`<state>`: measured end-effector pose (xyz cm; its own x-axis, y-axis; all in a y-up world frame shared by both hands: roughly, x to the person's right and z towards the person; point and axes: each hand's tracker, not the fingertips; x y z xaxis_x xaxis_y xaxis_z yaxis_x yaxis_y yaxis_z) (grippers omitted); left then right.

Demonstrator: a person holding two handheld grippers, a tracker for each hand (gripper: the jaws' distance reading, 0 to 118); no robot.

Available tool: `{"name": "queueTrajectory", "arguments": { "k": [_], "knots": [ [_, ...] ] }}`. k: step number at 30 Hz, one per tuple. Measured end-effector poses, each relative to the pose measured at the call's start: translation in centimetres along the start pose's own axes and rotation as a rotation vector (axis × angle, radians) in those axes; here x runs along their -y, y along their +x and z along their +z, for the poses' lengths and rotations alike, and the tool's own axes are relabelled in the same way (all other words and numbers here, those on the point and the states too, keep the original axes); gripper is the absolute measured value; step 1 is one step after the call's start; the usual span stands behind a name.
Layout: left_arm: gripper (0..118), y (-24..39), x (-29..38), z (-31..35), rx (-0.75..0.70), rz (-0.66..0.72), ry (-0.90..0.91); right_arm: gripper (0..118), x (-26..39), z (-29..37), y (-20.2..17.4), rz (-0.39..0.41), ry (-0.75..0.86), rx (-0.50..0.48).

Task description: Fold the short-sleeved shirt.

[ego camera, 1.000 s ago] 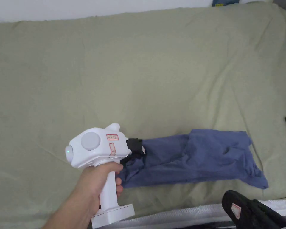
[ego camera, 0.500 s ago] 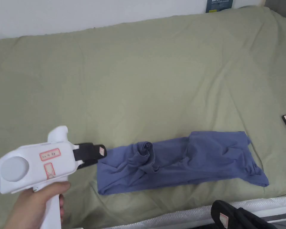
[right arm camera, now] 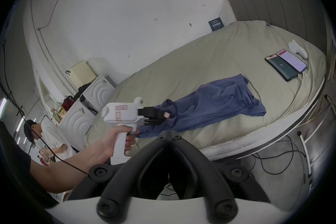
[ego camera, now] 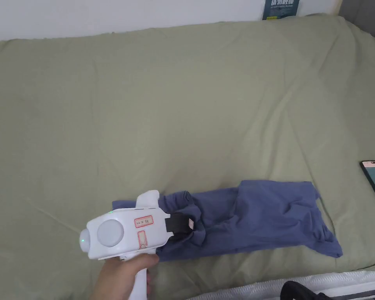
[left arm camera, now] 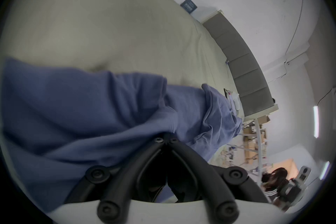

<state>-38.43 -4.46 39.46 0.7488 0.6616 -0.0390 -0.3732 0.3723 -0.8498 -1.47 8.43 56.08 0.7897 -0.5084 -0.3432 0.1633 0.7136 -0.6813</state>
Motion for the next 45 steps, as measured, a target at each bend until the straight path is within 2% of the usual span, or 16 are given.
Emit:
{"name": "queueTrajectory", "arguments": {
  "k": [5,9,10,12,14,17,21,25,30,31,32,33,34,36,40,45],
  "knots": [
    [0,0.4,-0.7,10.9,-0.113,-0.193,0.137,0,-0.3,0.3,-1.0,0.042,0.017,-0.024],
    [4,-2.8,-0.8,16.5,-0.125,-0.081,0.227,0,0.3,-1.2,-1.8,0.039,-0.015,-0.042],
    [28,-3.6,-0.9,17.5,-0.105,-0.063,0.244,0,0.5,-1.4,-2.2,0.034,-0.018,-0.056],
    [118,-5.4,-1.4,18.2,-0.062,0.004,0.217,0,0.8,-1.6,-3.1,0.034,-0.024,-0.082],
    [118,-7.4,-1.1,18.6,0.052,0.091,0.245,0,1.0,-1.8,-3.9,0.043,-0.031,-0.096],
    [118,-11.4,-1.1,17.4,0.124,0.296,0.125,0,1.3,-2.3,-4.5,0.056,-0.053,-0.098],
    [118,-13.7,-0.1,10.6,0.349,0.428,-0.076,0,1.1,-3.0,-4.2,0.055,-0.076,-0.080],
    [118,-13.2,-0.1,6.4,0.562,0.365,-0.025,0,0.4,-3.6,-3.7,0.047,-0.088,-0.051],
    [117,-12.6,-1.5,2.1,0.578,0.397,-0.028,0,-0.3,-4.7,-2.9,0.022,-0.097,-0.019],
    [107,-12.4,-1.7,2.3,0.541,0.399,-0.020,0,-0.3,-4.8,-2.9,0.022,-0.099,-0.013],
    [77,-12.5,-1.9,2.4,0.473,0.403,-0.017,0,-0.4,-4.8,-2.9,0.023,-0.099,-0.012],
    [9,-12.1,-1.5,2.4,0.324,0.396,-0.041,0,-0.4,-4.7,-2.9,0.024,-0.098,-0.012],
    [10,-12.2,-0.6,2.6,0.154,0.348,-0.072,0,-0.4,-4.7,-2.9,0.024,-0.097,-0.012],
    [10,-11.7,-0.5,3.2,0.320,0.374,-0.047,0,-0.4,-4.7,-3.0,0.030,-0.099,-0.008],
    [10,-9.9,-1.7,6.5,0.129,0.213,-0.042,0,-0.3,-4.5,-3.3,0.035,-0.100,0.003],
    [10,-11.9,-2.9,15.3,-0.001,0.195,0.038,0,-0.2,-4.0,-4.4,0.046,-0.084,-0.013]
  ]
}}
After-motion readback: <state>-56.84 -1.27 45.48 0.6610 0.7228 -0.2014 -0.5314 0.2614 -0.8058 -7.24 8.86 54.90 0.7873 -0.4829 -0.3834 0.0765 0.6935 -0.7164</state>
